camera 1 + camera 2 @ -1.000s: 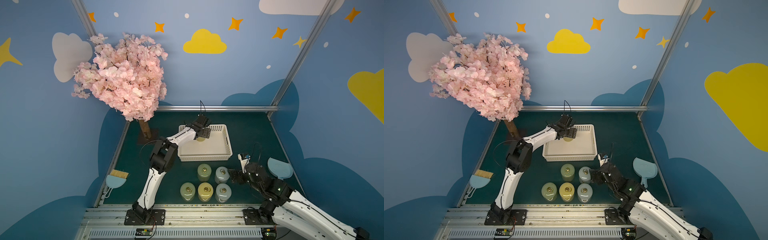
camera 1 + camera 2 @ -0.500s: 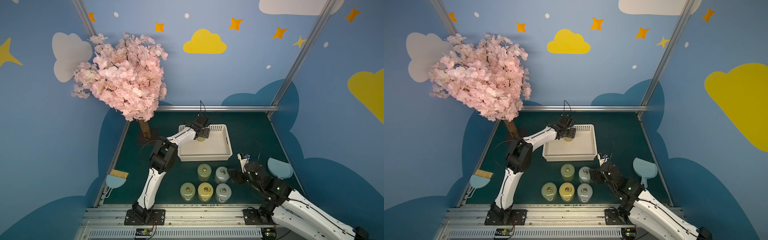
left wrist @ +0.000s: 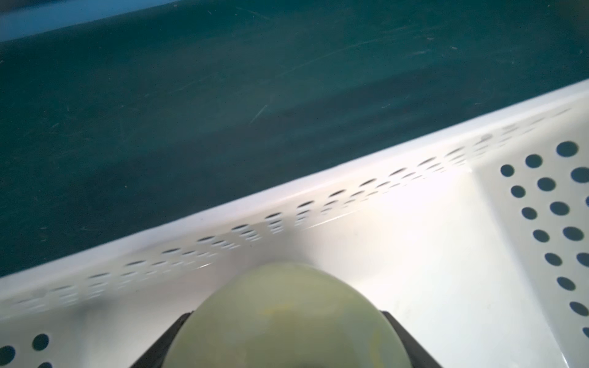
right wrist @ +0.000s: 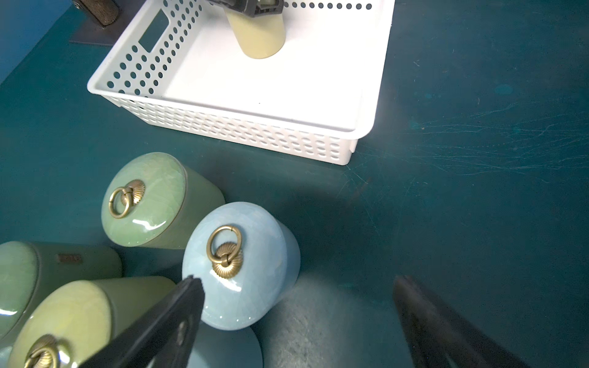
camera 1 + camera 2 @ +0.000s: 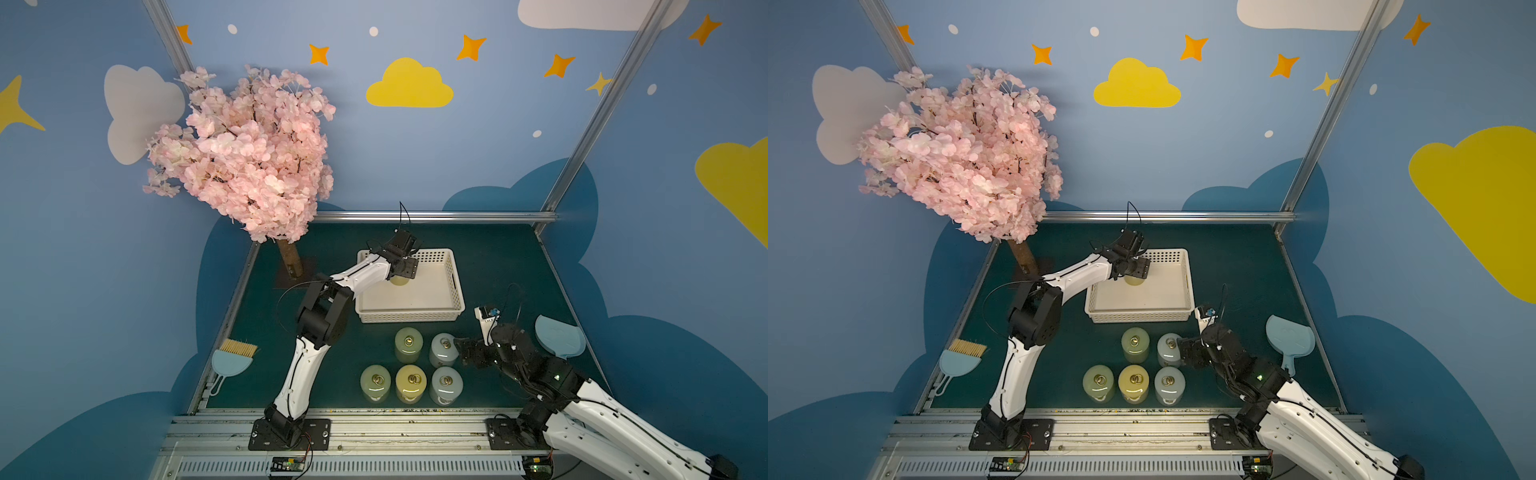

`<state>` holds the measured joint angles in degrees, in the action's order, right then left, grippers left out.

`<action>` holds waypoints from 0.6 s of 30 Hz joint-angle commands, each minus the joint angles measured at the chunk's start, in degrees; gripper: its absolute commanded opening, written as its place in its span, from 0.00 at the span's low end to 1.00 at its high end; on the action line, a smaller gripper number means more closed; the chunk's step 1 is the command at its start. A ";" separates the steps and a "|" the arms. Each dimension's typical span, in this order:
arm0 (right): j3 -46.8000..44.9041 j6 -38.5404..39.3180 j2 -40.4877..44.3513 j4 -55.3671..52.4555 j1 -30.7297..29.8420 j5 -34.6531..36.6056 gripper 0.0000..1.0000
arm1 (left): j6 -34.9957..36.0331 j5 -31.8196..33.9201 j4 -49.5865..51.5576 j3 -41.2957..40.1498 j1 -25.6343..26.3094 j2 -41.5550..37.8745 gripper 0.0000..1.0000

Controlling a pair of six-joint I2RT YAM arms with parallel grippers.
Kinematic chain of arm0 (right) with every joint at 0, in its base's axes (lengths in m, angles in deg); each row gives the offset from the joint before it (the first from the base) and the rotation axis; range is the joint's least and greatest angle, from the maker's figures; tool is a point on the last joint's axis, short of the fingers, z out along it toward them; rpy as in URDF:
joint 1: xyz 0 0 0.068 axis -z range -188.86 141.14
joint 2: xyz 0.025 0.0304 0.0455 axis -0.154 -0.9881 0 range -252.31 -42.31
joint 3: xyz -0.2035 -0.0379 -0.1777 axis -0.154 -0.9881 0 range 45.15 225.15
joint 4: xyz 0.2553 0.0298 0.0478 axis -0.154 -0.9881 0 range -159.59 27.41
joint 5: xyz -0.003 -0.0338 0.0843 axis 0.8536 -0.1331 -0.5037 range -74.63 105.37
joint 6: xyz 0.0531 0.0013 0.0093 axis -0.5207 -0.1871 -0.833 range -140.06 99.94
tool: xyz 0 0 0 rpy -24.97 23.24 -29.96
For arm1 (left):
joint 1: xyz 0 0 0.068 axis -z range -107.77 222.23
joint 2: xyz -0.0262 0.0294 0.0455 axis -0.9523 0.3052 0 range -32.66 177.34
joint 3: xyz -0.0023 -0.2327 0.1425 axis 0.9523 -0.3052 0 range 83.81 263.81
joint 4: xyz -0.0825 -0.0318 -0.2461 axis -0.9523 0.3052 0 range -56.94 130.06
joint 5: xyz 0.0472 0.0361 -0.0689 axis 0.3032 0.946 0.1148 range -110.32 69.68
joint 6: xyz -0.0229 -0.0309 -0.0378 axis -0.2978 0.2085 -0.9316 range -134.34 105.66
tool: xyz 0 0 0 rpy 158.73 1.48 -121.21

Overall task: Take the tea canister out of the basket
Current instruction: Pick up the tea canister from the basket.

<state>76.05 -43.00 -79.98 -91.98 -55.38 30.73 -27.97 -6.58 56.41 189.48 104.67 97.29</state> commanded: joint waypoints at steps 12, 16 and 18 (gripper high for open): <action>0.22 -1.83 3.33 -2.05 0.25 -1.40 0.98 | 1.41 -0.02 -0.30 -4.72 0.42 -13.27 0.57; 0.53 -2.26 4.65 -2.97 0.21 -2.34 0.98 | 1.48 0.04 -0.11 -7.32 0.80 -16.41 0.57; 0.53 -2.36 5.27 -3.43 0.24 -2.63 0.98 | 1.49 0.24 0.07 -8.76 1.20 -18.17 0.57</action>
<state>76.05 -44.59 -75.81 -93.88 -55.38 29.13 -27.34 -6.64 58.14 181.06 105.37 83.46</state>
